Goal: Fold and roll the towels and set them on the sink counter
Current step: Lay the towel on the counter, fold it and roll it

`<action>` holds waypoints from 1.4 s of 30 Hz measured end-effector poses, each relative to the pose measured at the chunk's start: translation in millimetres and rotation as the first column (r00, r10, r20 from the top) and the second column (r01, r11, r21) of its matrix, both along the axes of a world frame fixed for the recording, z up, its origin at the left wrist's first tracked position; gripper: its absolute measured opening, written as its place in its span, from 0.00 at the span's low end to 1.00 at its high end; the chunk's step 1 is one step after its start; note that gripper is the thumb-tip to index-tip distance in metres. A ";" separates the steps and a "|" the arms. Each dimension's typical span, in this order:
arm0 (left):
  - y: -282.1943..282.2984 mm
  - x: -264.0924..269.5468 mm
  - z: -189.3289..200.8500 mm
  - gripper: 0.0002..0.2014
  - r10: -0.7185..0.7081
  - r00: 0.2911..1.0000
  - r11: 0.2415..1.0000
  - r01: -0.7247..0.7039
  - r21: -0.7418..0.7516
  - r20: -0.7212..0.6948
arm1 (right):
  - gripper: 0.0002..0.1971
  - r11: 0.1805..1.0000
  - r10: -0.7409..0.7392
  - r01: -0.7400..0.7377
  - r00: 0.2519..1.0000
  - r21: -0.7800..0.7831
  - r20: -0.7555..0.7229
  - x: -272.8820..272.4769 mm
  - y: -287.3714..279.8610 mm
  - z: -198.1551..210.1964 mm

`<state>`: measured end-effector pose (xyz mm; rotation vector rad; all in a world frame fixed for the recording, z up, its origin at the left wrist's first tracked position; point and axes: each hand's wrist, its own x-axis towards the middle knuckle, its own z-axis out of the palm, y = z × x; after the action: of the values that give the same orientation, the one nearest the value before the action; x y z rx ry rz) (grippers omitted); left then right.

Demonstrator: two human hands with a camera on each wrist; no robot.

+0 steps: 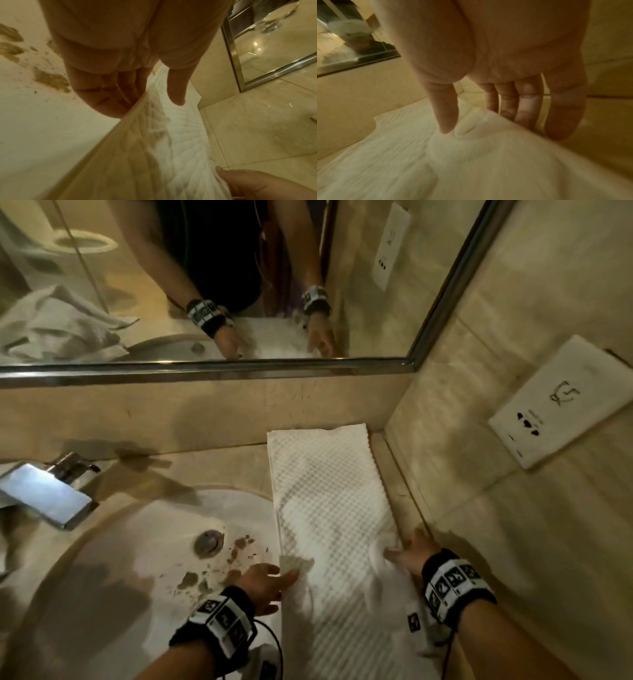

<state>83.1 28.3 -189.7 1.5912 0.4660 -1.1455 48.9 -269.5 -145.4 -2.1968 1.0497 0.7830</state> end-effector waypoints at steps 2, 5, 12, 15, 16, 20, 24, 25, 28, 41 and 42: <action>-4.8 -8.0 -1.1 0.20 -0.007 0.999 1.000 0.007 -0.004 0.032 | 0.48 0.997 -0.048 0.048 0.999 0.060 -0.003 -14.4 3.8 -0.6; -10.4 -24.3 4.9 0.07 -0.028 0.995 0.999 0.024 0.039 0.095 | 0.36 0.999 -0.047 0.047 0.999 0.022 0.013 -33.3 8.6 -6.1; -11.3 -21.5 4.4 0.20 -0.019 0.947 1.000 0.020 0.002 0.321 | 0.21 0.995 -0.092 0.074 0.956 0.072 0.280 -41.4 3.2 6.8; -24.2 -9.0 38.1 0.05 0.069 0.906 0.996 -0.038 -0.082 0.417 | 0.18 0.999 -0.043 0.040 0.923 0.015 0.383 -25.0 -4.6 27.9; -28.2 -2.1 43.6 0.04 0.092 0.895 0.994 -0.055 -0.097 0.437 | 0.18 1.000 -0.011 0.016 0.912 -0.007 0.409 -17.0 -7.9 33.9; -37.6 26.9 45.0 0.02 0.179 0.859 0.982 -0.125 -0.141 0.480 | 0.18 0.989 0.105 -0.043 0.874 -0.139 0.475 23.7 -22.0 37.5; -45.5 57.1 28.6 0.13 0.176 0.843 0.984 -0.169 -0.059 0.508 | 0.15 0.981 0.130 -0.045 0.870 -0.187 0.475 57.7 -25.6 24.9; -47.9 63.3 24.6 0.11 0.177 0.847 0.983 -0.176 -0.050 0.502 | 0.13 0.983 0.117 -0.032 0.869 -0.181 0.481 65.2 -27.7 18.9; -47.5 75.6 11.6 0.08 0.171 0.849 0.982 -0.189 -0.014 0.500 | 0.08 0.991 0.078 -0.023 0.899 -0.132 0.431 78.8 -29.0 8.9; -8.0 -30.6 4.3 0.19 0.060 0.919 0.984 -0.120 0.133 0.389 | 0.23 0.989 -0.096 0.135 0.896 -0.060 0.433 -63.9 -22.8 -5.8; -6.6 -47.5 6.5 0.18 0.052 0.915 0.984 -0.116 0.138 0.401 | 0.25 0.989 -0.096 0.136 0.895 -0.061 0.437 -81.1 -20.8 -7.6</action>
<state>35.6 21.7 -183.2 1.8695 0.3577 -0.7056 -32.3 -290.3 -153.0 -2.2158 0.9872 0.1755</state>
